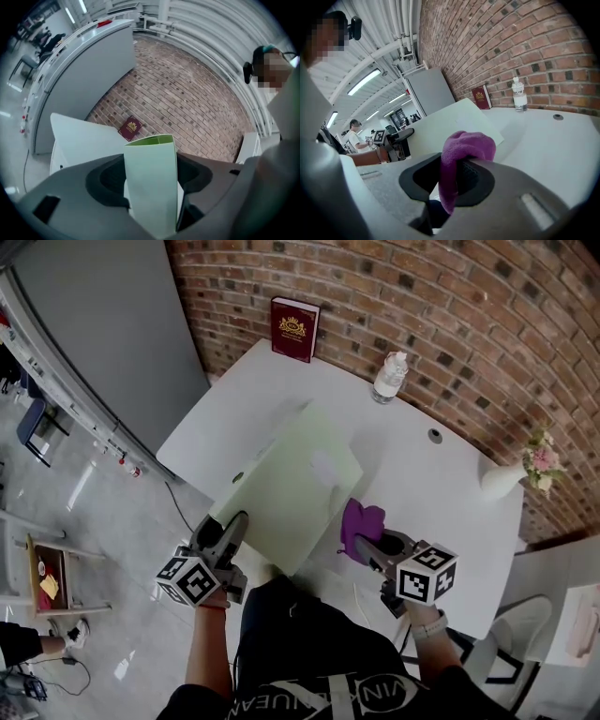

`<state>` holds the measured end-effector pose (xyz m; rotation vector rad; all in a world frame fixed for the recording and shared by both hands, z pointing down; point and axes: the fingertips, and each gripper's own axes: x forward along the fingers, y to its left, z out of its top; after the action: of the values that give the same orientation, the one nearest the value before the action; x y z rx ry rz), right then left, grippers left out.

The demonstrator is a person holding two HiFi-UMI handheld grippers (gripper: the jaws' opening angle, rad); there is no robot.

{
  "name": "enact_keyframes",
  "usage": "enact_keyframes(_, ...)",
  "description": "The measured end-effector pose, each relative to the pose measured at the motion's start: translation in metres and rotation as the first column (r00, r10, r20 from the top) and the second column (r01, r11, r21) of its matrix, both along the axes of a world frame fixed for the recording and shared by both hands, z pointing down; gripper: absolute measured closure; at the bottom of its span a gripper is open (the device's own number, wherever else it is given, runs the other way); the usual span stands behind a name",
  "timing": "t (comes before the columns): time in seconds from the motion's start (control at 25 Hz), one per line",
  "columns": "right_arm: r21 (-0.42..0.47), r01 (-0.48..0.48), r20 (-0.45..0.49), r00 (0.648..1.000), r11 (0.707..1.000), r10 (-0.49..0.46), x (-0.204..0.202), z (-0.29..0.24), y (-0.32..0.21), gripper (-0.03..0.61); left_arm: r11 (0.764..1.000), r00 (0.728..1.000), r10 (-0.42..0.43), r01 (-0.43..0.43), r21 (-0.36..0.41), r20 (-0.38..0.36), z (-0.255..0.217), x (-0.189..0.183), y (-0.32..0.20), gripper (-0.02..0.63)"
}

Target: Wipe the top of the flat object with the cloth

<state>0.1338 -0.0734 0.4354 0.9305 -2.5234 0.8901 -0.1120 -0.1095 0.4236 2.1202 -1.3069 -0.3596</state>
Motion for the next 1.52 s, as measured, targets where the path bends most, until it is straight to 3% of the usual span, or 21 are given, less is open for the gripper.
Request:
enact_keyframes(0.16, 0.0, -0.036, 0.028, 0.999, 0.999, 0.036, 0.01, -0.004, -0.002, 0.517, 0.996, 0.983, 0.008, -0.024, 0.082, 0.182, -0.023, 0.003, -0.006, 0.316)
enact_keyframes(0.32, 0.004, -0.045, 0.035, 0.998, 0.999, 0.045, 0.014, -0.005, 0.001, 0.517, 0.987, 0.928, 0.023, -0.081, 0.14, 0.371, -0.038, 0.01, -0.009, 0.316)
enact_keyframes(0.4, 0.005, -0.047, 0.04, 0.998, 0.999, 0.047, 0.015, -0.005, 0.001, 0.517, 0.981, 0.886, 0.029, -0.114, 0.157, 0.463, -0.041, 0.015, -0.01, 0.316)
enact_keyframes(0.56, 0.006, -0.063, 0.05, 0.997, 0.998, 0.063, 0.021, -0.006, 0.0, 0.517, 0.964, 0.758, 0.02, -0.189, 0.189, 0.652, -0.042, 0.031, -0.007, 0.316)
enact_keyframes(0.76, -0.002, -0.082, 0.049, 0.995, 0.997, 0.082, 0.031, -0.004, 0.002, 0.517, 0.943, 0.676, 0.004, -0.247, 0.221, 0.737, -0.041, 0.047, 0.005, 0.316)
enact_keyframes(0.84, -0.002, -0.096, 0.048, 0.994, 0.995, 0.096, 0.035, -0.003, 0.001, 0.517, 0.932, 0.607, -0.001, -0.288, 0.221, 0.795, -0.039, 0.055, 0.011, 0.316)
enact_keyframes(1.12, -0.006, -0.161, 0.054, 0.985, 0.987, 0.161, 0.039, -0.008, 0.009, 0.517, 0.894, 0.319, 0.006, -0.426, 0.138, 0.948, -0.014, 0.076, 0.038, 0.316)
enact_keyframes(1.32, -0.035, -0.219, 0.084, 0.972, 0.975, 0.221, 0.035, -0.01, 0.019, 0.517, 0.86, 0.09, -0.028, -0.505, 0.07, 0.996, 0.016, 0.086, 0.059, 0.316)
enact_keyframes(1.52, -0.053, -0.242, 0.053, 0.968, 0.969, 0.245, 0.032, -0.004, 0.039, 0.517, 0.841, -0.047, -0.089, -0.539, 0.05, 0.995, 0.04, 0.092, 0.082, 0.316)
